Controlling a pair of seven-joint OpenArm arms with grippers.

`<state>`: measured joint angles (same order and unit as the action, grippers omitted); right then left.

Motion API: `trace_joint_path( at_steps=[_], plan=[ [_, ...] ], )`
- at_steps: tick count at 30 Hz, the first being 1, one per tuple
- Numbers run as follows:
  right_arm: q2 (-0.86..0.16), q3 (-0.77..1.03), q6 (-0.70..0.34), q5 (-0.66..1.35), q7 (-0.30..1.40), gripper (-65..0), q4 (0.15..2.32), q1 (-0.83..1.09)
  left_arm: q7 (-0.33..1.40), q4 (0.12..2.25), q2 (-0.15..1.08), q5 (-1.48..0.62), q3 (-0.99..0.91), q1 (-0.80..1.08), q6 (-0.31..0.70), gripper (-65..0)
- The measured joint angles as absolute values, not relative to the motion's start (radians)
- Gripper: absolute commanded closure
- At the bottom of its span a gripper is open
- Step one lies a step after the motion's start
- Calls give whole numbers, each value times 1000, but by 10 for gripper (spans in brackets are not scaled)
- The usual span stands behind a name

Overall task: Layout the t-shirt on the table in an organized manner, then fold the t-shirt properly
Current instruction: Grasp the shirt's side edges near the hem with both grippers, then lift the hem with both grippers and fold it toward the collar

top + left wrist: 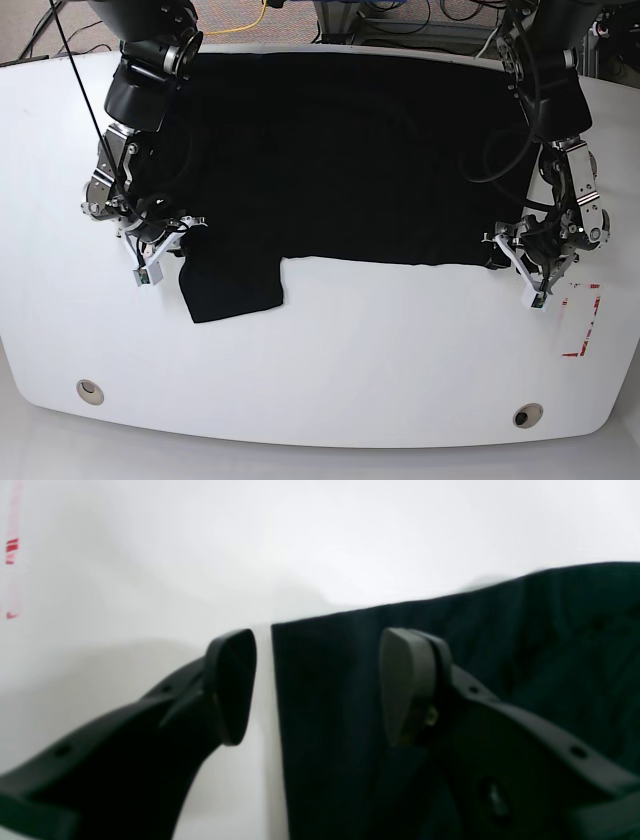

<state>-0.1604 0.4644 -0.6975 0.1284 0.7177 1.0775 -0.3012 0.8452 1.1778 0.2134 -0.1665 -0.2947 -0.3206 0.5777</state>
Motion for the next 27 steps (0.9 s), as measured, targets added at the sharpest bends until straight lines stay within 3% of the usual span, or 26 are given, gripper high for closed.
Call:
trace_joint_path(
  at_steps=[10,18,27],
  plan=[
    [-160,464,-698,128,718,-63,1077,-302,841,1135,209,-163,-293,-331,576,-371],
    [-160,464,-698,128,718,-63,1077,-302,791,1043,212,-159,-293,-358,487,-371],
    [-160,464,-698,128,718,-63,1077,-302,787,1041,214,-159,-293,-363,478,-371]
  ],
)
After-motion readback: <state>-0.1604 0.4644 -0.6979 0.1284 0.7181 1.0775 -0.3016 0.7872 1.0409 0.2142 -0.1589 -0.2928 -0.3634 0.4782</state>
